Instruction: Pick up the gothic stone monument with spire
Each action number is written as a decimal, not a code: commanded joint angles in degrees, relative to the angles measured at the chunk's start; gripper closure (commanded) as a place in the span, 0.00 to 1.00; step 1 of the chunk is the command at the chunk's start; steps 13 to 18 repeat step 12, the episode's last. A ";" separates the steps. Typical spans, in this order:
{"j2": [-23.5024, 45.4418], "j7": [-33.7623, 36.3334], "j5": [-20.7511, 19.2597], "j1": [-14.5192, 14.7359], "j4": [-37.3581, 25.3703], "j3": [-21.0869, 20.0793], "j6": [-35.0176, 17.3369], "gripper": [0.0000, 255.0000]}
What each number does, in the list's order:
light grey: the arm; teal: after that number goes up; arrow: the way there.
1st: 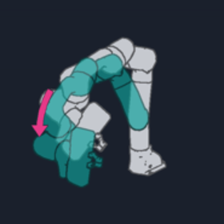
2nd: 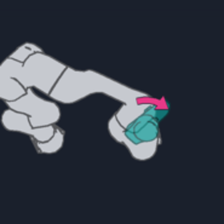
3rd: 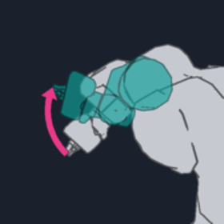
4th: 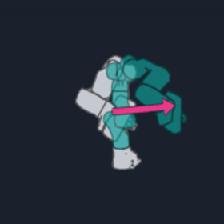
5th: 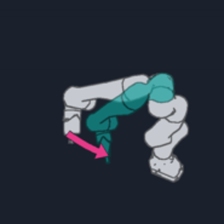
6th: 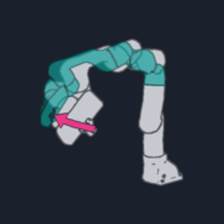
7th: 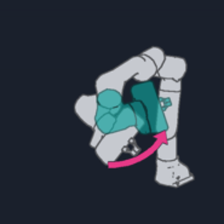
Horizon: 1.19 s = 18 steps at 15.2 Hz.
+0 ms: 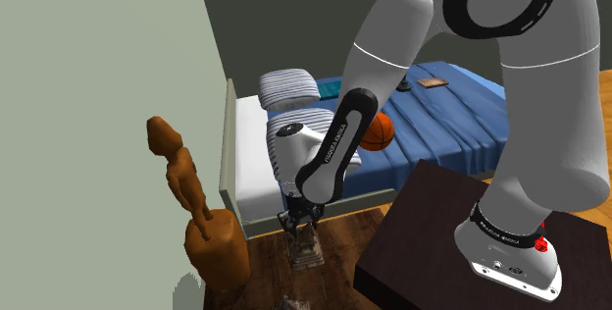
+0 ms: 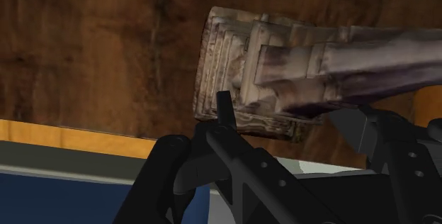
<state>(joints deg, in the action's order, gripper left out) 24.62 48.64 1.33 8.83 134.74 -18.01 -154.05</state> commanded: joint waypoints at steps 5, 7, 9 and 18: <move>-4.82 -0.75 1.75 -1.20 0.93 -1.54 3.78 1.00; -6.40 -1.03 2.37 -1.54 1.08 -1.99 5.16 1.00; -7.96 -1.31 3.00 -1.86 1.19 -2.40 6.56 1.00; -8.85 -1.48 3.37 -2.02 1.22 -2.61 7.39 1.00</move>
